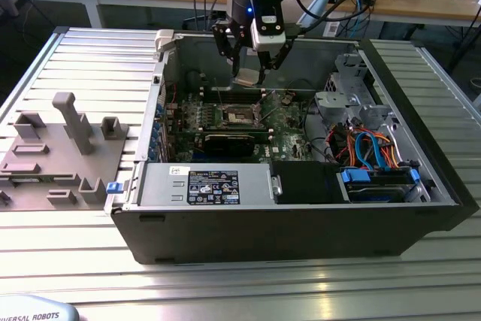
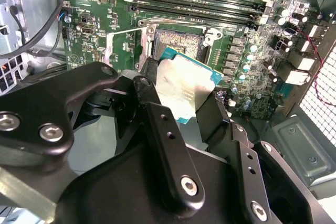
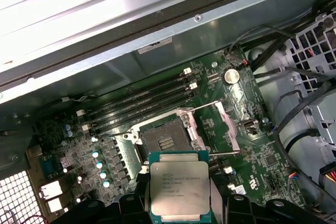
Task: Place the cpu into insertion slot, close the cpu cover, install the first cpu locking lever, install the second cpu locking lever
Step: 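Place the cpu into insertion slot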
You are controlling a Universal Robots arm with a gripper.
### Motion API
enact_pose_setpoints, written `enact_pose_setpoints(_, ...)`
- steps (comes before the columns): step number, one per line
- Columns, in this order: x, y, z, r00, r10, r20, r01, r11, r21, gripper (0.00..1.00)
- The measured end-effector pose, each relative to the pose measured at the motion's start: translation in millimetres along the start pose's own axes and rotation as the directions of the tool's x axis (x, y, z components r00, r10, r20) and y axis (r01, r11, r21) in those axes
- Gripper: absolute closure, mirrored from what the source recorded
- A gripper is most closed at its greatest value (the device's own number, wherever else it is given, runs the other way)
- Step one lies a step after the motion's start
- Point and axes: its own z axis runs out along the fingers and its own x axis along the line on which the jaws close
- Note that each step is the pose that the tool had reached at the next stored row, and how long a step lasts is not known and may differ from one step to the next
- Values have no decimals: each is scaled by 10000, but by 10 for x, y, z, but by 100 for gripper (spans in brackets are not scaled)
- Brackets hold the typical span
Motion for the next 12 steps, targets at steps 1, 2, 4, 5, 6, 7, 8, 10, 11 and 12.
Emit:
enact_pose_setpoints(1,0,0,0,10000,4,1,-4,10000,2,46)
enact_pose_setpoints(2,0,0,0,10000,9,2,-9,10000,3,46)
enact_pose_setpoints(4,0,0,0,10000,20,4,-20,10000,7,46)
enact_pose_setpoints(5,0,0,0,10000,25,5,-25,10000,8,46)
enact_pose_setpoints(6,0,0,1,10000,31,5,-31,10000,10,46)
enact_pose_setpoints(7,0,0,1,10000,36,6,-36,10000,12,46)
enact_pose_setpoints(8,0,0,1,10000,41,7,-41,10000,13,46)
enact_pose_setpoints(10,0,0,1,10000,53,10,-53,10000,19,46)
enact_pose_setpoints(11,0,0,1,10000,57,11,-57,10000,21,46)
enact_pose_setpoints(12,0,0,1,10000,66,14,-66,10000,25,46)
